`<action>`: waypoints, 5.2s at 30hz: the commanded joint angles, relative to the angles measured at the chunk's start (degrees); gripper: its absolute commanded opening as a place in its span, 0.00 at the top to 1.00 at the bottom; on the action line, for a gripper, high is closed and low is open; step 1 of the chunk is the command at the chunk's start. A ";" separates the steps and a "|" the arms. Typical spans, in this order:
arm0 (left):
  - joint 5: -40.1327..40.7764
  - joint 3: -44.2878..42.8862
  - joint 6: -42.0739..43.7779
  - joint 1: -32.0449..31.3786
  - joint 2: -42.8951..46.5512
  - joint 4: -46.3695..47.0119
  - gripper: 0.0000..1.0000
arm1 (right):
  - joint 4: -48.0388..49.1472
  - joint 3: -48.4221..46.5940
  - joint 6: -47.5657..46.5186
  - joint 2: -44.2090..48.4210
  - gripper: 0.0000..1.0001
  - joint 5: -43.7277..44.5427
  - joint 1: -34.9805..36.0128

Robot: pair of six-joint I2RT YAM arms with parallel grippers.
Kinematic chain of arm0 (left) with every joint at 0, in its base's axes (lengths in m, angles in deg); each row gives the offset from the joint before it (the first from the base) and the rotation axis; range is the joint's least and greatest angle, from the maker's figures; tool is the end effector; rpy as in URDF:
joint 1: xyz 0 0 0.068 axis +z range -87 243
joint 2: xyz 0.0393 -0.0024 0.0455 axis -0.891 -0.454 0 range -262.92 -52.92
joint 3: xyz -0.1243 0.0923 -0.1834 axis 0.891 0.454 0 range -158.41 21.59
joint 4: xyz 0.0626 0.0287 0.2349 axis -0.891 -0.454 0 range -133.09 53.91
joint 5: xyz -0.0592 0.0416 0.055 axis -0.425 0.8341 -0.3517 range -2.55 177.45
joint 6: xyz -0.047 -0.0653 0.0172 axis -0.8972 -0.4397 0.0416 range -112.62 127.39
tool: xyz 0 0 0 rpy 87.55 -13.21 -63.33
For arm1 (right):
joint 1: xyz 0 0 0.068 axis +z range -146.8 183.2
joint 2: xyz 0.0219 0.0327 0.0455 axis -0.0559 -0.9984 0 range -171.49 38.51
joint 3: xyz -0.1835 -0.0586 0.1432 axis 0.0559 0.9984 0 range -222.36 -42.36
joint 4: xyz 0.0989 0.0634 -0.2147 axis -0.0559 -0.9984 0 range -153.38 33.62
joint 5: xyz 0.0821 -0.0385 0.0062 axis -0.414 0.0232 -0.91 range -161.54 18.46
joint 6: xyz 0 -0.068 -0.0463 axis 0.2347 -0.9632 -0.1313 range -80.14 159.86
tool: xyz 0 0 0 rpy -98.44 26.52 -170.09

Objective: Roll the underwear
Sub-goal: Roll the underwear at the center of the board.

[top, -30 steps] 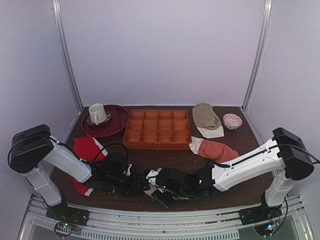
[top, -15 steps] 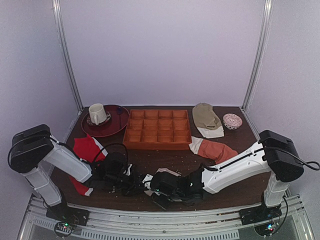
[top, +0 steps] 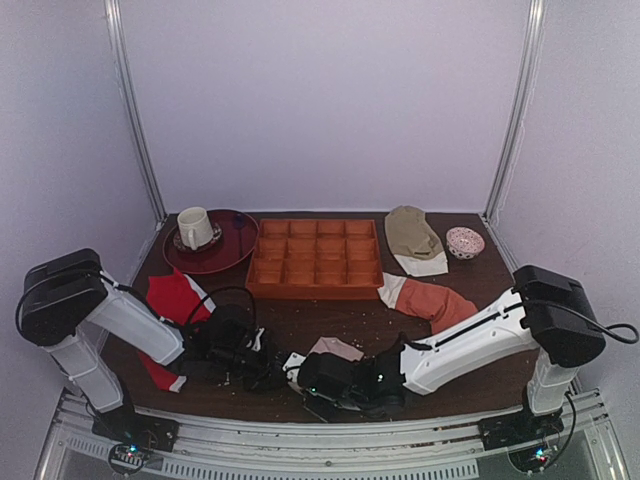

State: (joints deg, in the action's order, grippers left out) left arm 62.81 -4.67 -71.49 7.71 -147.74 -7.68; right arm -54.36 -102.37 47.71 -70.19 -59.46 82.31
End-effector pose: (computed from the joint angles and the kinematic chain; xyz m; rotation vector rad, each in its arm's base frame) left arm 0.1374 -0.2508 0.0634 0.2891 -2.7511 1.4117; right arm 0.0879 0.3777 0.0955 -1.3231 2.0204 0.4744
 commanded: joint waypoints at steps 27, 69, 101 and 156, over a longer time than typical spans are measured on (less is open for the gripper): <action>9.18 -0.91 6.17 4.94 24.82 -32.66 0.50 | 23.76 13.87 -6.75 -1.69 1.00 -36.87 -9.05; 11.31 1.27 5.56 7.48 29.32 -31.07 0.50 | 39.58 13.00 9.53 -18.13 1.00 -63.11 -19.86; 18.61 10.97 -6.07 -6.15 34.48 -24.95 0.44 | 29.44 10.60 9.86 -20.32 1.00 -63.23 -21.37; 19.10 15.66 3.27 -10.98 18.02 -1.61 0.49 | 21.84 7.25 7.08 -19.52 1.00 -64.71 -21.36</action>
State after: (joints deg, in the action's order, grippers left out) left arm 82.24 10.91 -68.95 -3.07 -127.55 -7.64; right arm -18.01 -98.00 54.69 -84.59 -127.15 61.35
